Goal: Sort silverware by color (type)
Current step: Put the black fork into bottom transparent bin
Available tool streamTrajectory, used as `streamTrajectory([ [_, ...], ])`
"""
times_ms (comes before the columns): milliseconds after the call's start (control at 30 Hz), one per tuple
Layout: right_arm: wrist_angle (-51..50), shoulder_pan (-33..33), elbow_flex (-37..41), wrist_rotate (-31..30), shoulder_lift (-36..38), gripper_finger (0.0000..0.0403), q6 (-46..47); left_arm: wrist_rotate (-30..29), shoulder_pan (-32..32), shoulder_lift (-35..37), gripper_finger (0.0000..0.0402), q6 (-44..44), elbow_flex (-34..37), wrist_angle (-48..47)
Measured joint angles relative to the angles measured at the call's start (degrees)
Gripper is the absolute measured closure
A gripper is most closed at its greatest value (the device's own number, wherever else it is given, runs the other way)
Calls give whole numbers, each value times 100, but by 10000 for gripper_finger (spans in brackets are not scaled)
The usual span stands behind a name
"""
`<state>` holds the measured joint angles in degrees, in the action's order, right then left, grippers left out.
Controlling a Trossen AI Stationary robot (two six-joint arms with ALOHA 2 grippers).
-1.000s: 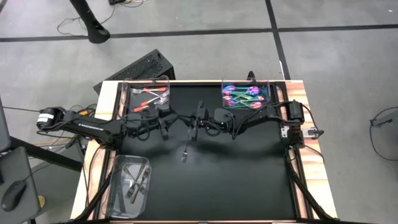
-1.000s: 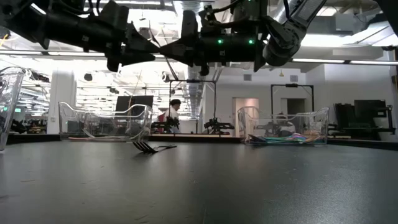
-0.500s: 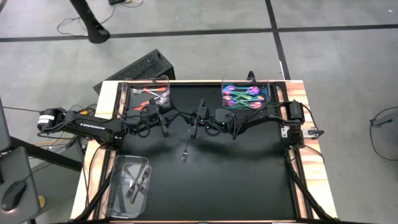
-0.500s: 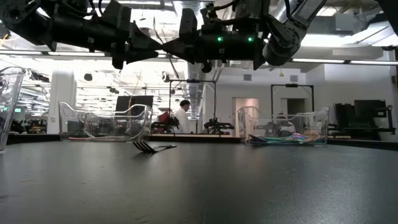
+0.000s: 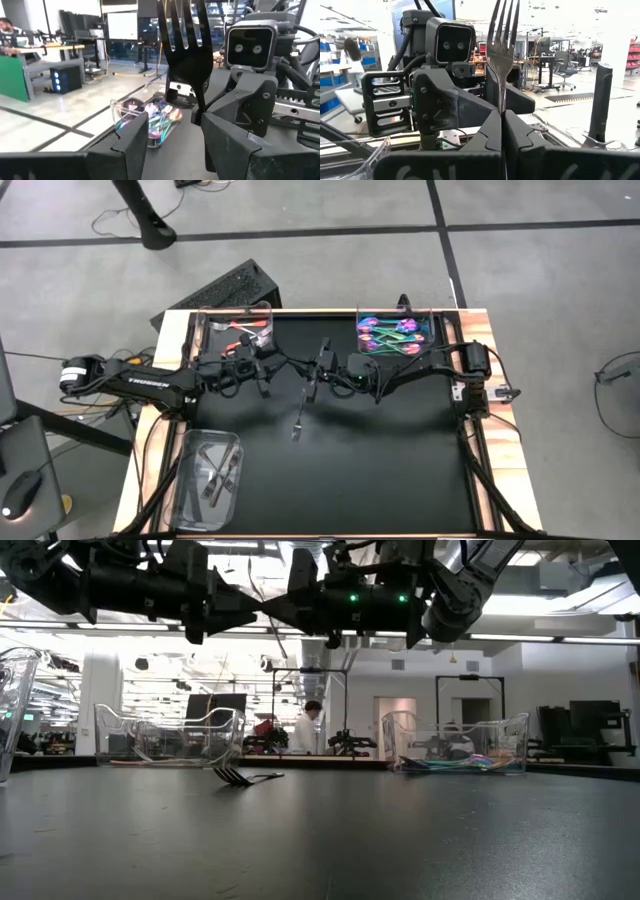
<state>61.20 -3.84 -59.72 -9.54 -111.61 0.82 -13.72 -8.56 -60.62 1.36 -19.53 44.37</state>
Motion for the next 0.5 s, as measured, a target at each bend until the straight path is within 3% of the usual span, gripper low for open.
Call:
streamTrajectory([
  [500,-115,18,8,-82,-4,392,-568,531,-4,74,226,-72,0,89],
])
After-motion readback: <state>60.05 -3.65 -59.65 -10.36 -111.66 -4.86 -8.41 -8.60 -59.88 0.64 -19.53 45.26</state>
